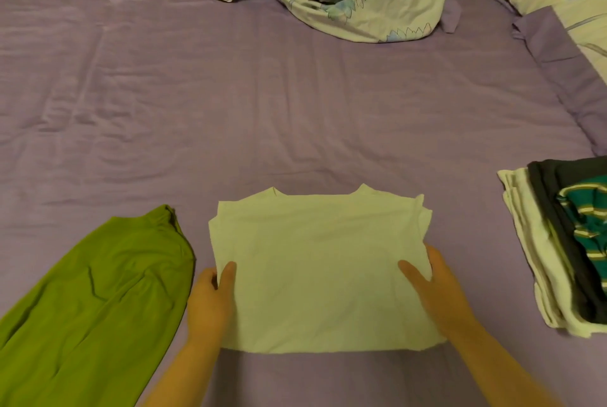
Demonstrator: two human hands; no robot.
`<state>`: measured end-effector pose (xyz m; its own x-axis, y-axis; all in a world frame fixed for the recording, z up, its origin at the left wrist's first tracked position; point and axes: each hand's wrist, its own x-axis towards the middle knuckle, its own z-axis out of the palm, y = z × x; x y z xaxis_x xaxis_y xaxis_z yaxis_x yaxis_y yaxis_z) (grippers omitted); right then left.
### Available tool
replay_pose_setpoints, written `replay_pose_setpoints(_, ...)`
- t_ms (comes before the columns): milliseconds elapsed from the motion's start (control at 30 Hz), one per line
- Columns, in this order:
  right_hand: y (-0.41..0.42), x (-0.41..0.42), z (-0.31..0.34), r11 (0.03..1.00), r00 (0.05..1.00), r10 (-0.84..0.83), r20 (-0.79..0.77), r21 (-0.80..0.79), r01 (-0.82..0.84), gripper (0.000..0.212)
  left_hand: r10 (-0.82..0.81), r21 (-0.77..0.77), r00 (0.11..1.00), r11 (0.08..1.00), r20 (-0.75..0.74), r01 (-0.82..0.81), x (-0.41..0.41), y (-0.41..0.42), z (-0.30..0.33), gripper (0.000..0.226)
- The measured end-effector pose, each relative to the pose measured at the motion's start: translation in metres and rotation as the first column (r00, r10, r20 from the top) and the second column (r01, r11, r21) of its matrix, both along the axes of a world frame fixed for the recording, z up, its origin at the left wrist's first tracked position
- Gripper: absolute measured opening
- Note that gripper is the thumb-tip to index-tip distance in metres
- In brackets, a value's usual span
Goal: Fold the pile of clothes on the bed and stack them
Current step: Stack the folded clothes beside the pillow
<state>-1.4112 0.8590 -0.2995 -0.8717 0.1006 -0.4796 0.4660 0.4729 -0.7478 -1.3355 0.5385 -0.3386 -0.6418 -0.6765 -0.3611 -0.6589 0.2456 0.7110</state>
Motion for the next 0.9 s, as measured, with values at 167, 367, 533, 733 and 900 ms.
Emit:
replay_pose_setpoints(167, -0.039, -0.003, 0.021, 0.973, 0.997, 0.071, -0.037, -0.219, -0.078, 0.059, -0.041, 0.15, 0.998, 0.988, -0.051, 0.048, 0.005, 0.002, 0.01, 0.03)
replay_pose_setpoints(367, -0.153, 0.009, 0.025, 0.895, 0.908, 0.409, -0.087, -0.154, -0.418, 0.071, 0.079, 0.765, 0.997, 0.64, 0.015, -0.062, -0.003, -0.022, 0.032, 0.055)
replay_pose_setpoints(533, -0.226, 0.041, 0.005, 0.717, 0.717, 0.697, -0.011, 0.031, -0.696, 0.069, 0.007, 0.813, 0.999, 0.581, -0.034, 0.024, 0.001, -0.032, 0.03, 0.056)
replay_pose_setpoints(733, -0.192, 0.039, -0.006, 0.885, 0.891, 0.444, -0.092, 0.197, -0.421, 0.036, -0.029, 0.564, 1.0, 0.825, 0.009, 0.019, -0.016, -0.02, 0.029, 0.055)
replay_pose_setpoints(900, -0.155, 0.029, -0.012, 0.95, 0.98, 0.187, -0.061, 0.266, -0.165, 0.056, -0.102, 0.273, 0.994, 0.958, 0.044, 0.086, -0.017, 0.004, 0.022, 0.051)
